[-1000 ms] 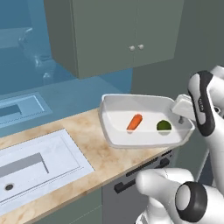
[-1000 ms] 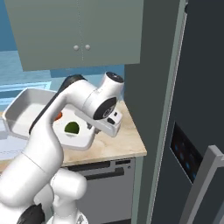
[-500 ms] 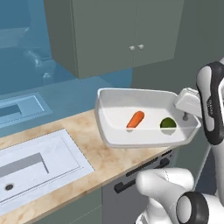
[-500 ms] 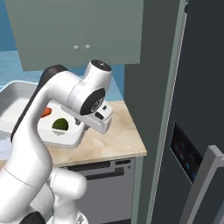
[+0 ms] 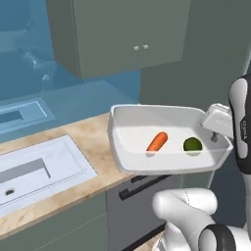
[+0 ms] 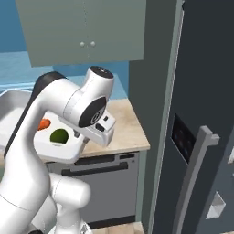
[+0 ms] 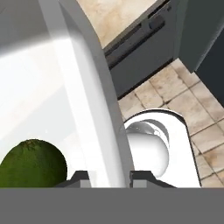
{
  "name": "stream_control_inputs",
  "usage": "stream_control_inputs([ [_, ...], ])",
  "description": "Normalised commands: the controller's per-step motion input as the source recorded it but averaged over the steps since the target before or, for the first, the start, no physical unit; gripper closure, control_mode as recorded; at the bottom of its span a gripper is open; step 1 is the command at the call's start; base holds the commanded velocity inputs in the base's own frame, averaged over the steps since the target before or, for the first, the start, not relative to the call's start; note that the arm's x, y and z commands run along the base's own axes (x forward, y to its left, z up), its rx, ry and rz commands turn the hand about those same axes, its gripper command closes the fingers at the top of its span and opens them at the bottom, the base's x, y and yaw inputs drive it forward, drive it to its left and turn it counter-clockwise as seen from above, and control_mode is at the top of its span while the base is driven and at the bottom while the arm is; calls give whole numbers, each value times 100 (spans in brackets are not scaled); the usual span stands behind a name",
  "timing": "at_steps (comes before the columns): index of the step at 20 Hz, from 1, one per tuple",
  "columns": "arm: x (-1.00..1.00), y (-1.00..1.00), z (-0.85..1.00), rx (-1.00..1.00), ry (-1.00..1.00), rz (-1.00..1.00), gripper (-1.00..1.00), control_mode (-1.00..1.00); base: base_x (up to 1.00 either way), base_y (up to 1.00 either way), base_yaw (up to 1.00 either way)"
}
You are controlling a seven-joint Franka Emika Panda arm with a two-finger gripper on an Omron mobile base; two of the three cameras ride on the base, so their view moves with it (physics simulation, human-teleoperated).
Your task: Take the carrot and lime out of the freezer and place them in the tupperware container on the counter. Then put the tupperware containing the vegetables back in the freezer.
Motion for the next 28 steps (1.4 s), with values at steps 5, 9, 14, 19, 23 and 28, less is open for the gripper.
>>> stream_control_inputs([
  [5, 0, 0, 0, 0, 0, 0, 100, 100, -100, 0, -1],
  [9, 0, 0, 0, 0, 0, 0, 100, 100, -100, -9, -3],
  [14, 0, 0, 0, 0, 0, 0, 100, 100, -74, -70, 0],
  [19, 0, 0, 0, 0, 0, 0, 100, 100, -59, -100, 0],
  [23, 0, 0, 0, 0, 0, 0, 100, 100, -36, -100, 2],
  [28, 0, 0, 0, 0, 0, 0, 100, 100, 0, -100, 3],
])
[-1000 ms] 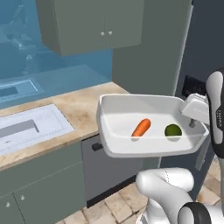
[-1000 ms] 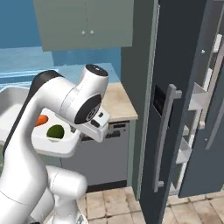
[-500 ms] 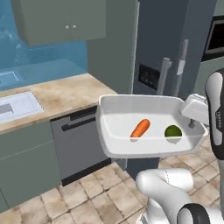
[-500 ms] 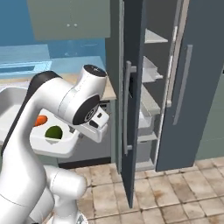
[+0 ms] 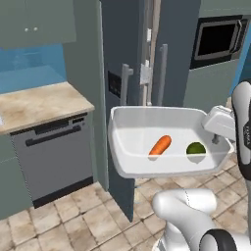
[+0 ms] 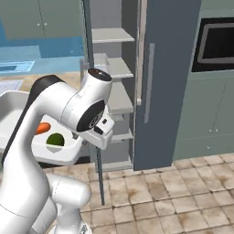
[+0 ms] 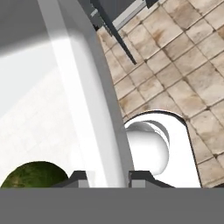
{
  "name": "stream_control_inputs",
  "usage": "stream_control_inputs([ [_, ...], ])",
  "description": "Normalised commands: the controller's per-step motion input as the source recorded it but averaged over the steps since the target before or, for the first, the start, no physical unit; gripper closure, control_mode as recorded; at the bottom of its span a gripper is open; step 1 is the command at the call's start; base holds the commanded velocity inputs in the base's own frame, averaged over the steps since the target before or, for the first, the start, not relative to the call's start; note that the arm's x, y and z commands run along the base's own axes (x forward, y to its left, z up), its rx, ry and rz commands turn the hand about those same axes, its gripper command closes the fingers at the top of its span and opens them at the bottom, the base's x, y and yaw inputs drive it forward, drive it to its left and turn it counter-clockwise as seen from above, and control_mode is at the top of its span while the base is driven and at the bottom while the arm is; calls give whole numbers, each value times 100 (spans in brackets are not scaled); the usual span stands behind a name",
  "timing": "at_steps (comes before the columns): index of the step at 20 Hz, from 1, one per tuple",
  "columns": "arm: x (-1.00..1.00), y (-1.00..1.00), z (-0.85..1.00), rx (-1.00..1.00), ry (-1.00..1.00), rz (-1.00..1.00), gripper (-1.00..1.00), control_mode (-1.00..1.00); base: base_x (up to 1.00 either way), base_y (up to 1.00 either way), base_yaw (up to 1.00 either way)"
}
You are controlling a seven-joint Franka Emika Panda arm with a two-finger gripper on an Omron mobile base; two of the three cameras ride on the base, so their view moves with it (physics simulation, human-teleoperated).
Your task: Take the carrot and lime out of the freezer and place them in the tupperware container on the counter. Then put the tupperware containing the vegetables back in the freezer.
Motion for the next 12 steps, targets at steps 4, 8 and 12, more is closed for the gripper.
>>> stream_control_inputs([
  [4, 0, 0, 0, 0, 0, 0, 100, 100, 37, -89, 12],
  [8, 0, 0, 0, 0, 0, 0, 100, 100, 54, -80, 25],
  [12, 0, 0, 0, 0, 0, 0, 100, 100, 51, -63, 29],
])
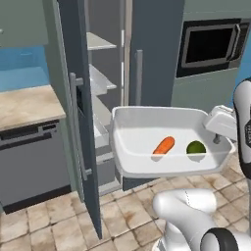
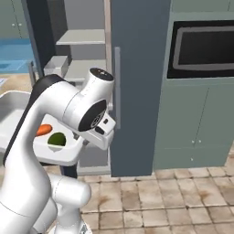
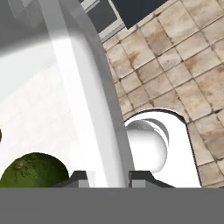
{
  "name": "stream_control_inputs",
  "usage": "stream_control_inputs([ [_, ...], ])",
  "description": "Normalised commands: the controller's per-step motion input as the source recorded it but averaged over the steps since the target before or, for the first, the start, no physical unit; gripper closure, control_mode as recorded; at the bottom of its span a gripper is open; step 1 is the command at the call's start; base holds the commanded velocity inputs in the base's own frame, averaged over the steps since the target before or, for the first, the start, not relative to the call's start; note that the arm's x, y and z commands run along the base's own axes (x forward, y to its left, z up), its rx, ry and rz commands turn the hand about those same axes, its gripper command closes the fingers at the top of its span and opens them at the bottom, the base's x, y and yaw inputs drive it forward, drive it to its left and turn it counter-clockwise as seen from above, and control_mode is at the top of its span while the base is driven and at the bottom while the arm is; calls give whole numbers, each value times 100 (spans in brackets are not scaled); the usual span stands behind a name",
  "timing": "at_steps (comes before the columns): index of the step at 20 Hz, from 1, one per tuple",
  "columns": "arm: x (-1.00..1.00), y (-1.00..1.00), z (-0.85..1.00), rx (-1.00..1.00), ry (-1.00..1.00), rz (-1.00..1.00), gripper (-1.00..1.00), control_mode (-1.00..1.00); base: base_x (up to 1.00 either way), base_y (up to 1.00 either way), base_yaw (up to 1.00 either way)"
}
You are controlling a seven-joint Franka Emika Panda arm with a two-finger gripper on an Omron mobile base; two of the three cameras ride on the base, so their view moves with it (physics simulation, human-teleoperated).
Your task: Take the carrot and lime out of the freezer and place them in the tupperware container on the counter. Then put the tupperware containing the vegetables back in the freezer.
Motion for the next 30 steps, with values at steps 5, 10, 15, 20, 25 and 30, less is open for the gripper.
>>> stream_control_inputs([
  [5, 0, 0, 0, 0, 0, 0, 100, 100, 61, -46, 34],
  [10, 0, 0, 0, 0, 0, 0, 100, 100, 69, -8, 27],
  [15, 0, 0, 0, 0, 0, 0, 100, 100, 69, -25, 21],
  [20, 0, 0, 0, 0, 0, 0, 100, 100, 56, -37, 16],
  [25, 0, 0, 0, 0, 0, 0, 100, 100, 31, -54, 13],
  [30, 0, 0, 0, 0, 0, 0, 100, 100, 17, -25, 3],
])
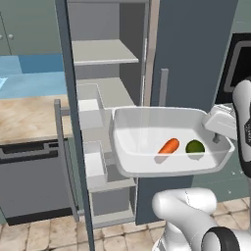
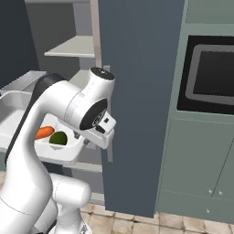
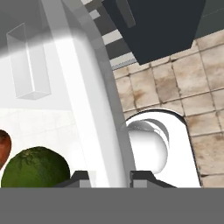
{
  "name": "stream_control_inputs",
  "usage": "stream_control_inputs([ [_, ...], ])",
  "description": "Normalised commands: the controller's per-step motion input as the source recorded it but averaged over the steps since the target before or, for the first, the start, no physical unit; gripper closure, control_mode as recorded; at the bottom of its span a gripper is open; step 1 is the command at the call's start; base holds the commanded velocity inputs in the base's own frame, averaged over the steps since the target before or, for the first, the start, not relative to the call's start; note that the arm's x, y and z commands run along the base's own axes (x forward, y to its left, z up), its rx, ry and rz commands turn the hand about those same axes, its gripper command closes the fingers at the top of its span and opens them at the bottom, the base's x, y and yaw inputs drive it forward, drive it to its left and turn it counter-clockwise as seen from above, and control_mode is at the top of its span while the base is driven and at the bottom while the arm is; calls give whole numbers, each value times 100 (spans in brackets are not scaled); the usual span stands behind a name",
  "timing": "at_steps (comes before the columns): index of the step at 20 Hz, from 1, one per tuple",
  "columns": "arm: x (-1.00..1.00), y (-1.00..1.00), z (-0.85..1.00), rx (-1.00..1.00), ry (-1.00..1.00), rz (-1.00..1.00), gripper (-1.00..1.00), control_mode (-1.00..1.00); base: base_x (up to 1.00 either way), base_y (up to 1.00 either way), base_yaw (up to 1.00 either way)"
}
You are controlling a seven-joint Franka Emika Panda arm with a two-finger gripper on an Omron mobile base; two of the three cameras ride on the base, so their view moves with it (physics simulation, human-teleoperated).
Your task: Take the carrot and lime out of the freezer and place them in the tupperware container on the counter. Then put the tupperware containing the vegetables back in the freezer.
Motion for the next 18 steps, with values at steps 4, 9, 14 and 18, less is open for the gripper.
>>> stream_control_inputs([
  [4, 0, 0, 0, 0, 0, 0, 100, 100, 8, 0, 0],
  [9, 0, 0, 0, 0, 0, 0, 100, 100, 44, 2, 0],
  [14, 0, 0, 0, 0, 0, 0, 100, 100, 52, 0, 0],
  [18, 0, 0, 0, 0, 0, 0, 100, 100, 45, 0, 0],
])
